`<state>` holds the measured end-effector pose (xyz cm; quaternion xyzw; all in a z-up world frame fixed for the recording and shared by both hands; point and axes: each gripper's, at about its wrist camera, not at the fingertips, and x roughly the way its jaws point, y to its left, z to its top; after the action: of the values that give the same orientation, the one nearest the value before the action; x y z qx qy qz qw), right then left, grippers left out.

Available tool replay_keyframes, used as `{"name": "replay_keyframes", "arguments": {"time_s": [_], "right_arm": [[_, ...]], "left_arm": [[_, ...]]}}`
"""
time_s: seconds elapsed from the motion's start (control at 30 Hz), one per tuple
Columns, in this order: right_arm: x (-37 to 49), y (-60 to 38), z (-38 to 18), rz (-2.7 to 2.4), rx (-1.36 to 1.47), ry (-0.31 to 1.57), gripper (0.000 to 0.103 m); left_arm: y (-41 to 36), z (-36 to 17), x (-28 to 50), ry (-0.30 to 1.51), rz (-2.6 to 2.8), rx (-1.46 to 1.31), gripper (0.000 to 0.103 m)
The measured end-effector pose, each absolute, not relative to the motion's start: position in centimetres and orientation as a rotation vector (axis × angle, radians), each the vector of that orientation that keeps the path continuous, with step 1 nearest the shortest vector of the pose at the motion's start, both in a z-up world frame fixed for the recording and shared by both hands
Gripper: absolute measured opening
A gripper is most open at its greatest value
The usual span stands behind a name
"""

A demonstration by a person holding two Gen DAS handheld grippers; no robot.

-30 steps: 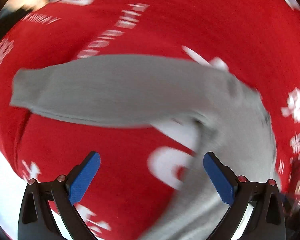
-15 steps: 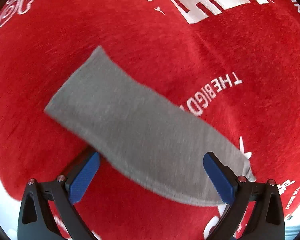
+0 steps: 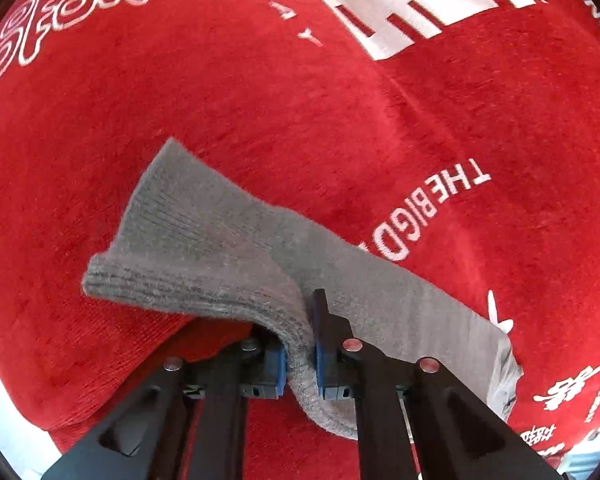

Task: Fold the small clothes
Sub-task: 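Grasp the grey sweater's sleeve cuff with the left gripper and lift it, then carry the sleeve across the sweater body toward the collar, release with left gripper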

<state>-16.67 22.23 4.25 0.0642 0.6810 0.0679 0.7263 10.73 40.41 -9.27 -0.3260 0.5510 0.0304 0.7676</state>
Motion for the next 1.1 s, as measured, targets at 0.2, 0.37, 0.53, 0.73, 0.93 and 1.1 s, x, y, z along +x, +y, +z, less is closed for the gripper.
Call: {"name": "replay_keyframes", "arguments": {"time_s": [0.2, 0.37, 0.53, 0.73, 0.93, 1.1], "right_arm": [[-18.0, 19.5, 4.0, 0.136, 0.205, 1.505, 0.098], [-19.3, 15.0, 4.3, 0.101, 0.254, 1.491, 0.097], [-21.0, 9.0, 5.3, 0.023, 0.308, 1.453, 0.097], [-24.4, -0.3, 5.5, -0.120, 0.406, 1.427, 0.097], [-29.1, -8.4, 3.8, -0.271, 0.507, 1.431, 0.097], [-32.0, -12.4, 2.1, -0.352, 0.605, 1.436, 0.097]], "left_arm": [[36.1, -4.7, 11.3, 1.114, -0.098, -0.643, 0.011], [27.7, 0.7, 11.2, 1.050, -0.311, -0.586, 0.011], [16.0, 4.7, 10.2, 1.033, -0.545, -0.525, 0.011], [-0.9, 4.9, 7.4, 1.100, -0.798, -0.395, 0.011], [-12.9, 1.3, 3.3, 1.189, -0.894, -0.197, 0.011], [-17.0, -1.3, 0.9, 1.293, -0.815, -0.009, 0.011]]}}
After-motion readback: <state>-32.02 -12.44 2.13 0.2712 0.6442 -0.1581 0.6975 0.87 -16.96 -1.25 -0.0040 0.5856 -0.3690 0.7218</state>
